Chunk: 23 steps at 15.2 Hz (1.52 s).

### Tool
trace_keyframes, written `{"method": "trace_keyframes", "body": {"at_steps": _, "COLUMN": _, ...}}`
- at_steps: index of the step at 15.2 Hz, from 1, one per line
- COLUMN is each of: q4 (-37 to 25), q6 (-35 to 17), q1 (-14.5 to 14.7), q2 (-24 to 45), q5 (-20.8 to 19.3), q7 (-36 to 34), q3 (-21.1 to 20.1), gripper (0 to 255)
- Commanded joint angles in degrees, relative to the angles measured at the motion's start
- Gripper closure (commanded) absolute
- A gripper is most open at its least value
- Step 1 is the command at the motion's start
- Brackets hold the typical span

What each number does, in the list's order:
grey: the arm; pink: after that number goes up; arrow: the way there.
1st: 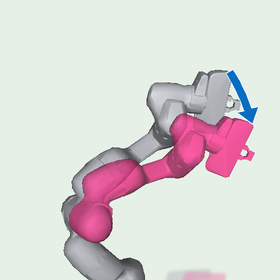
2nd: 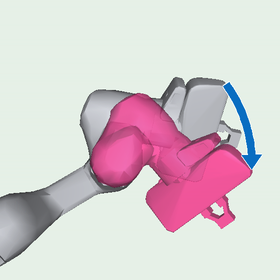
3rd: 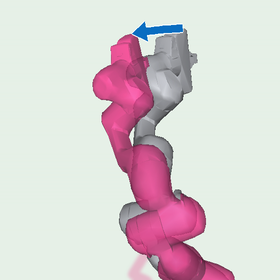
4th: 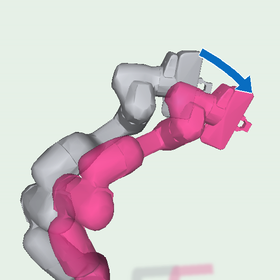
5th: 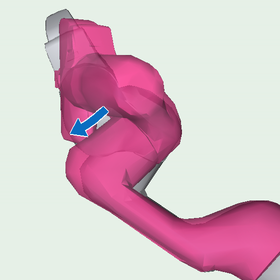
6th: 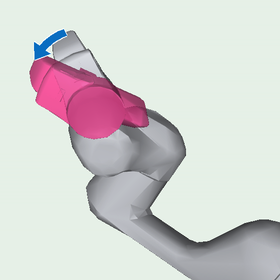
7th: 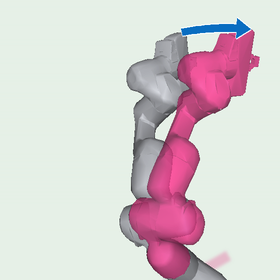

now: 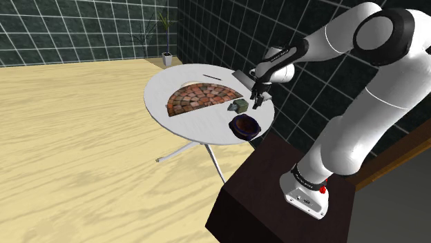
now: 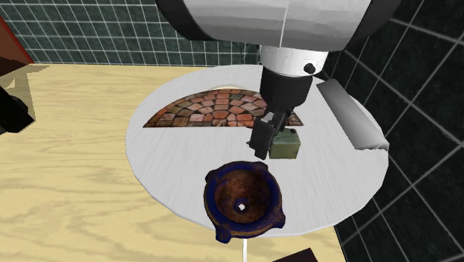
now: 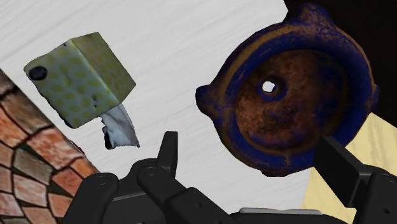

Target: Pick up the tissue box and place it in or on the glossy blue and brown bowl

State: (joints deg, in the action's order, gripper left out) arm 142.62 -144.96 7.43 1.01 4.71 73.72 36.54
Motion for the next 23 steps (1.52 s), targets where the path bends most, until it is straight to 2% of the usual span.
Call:
{"method": "trace_keyframes", "body": {"at_steps": 1, "q4": -2.79, "q6": -2.67, "q1": -0.27, "q2": 5.85, "q5": 7.5, "q7": 9.08, "q3": -0.49, "gripper": 0}}
{"method": "trace_keyframes", "body": {"at_steps": 5, "q4": -10.18, "q6": -5.03, "q1": -5.32, "q2": 16.0, "q5": 19.3, "q7": 23.53, "q3": -6.33, "gripper": 0}}
{"method": "trace_keyframes", "body": {"at_steps": 9, "q4": -18.47, "q6": -6.25, "q1": -11.08, "q2": 24.49, "q5": 25.97, "q7": 33.81, "q3": -12.63, "gripper": 0}}
{"method": "trace_keyframes", "body": {"at_steps": 13, "q4": -27.48, "q6": -6.76, "q1": -15.74, "q2": 32.26, "q5": 29.26, "q7": 41.25, "q3": -17.8, "gripper": 0}}
{"method": "trace_keyframes", "body": {"at_steps": 23, "q4": -30.57, "q6": -9.52, "q1": -17.73, "q2": 37.95, "q5": 31.9, "q7": 43.13, "q3": -20.7, "gripper": 0}}
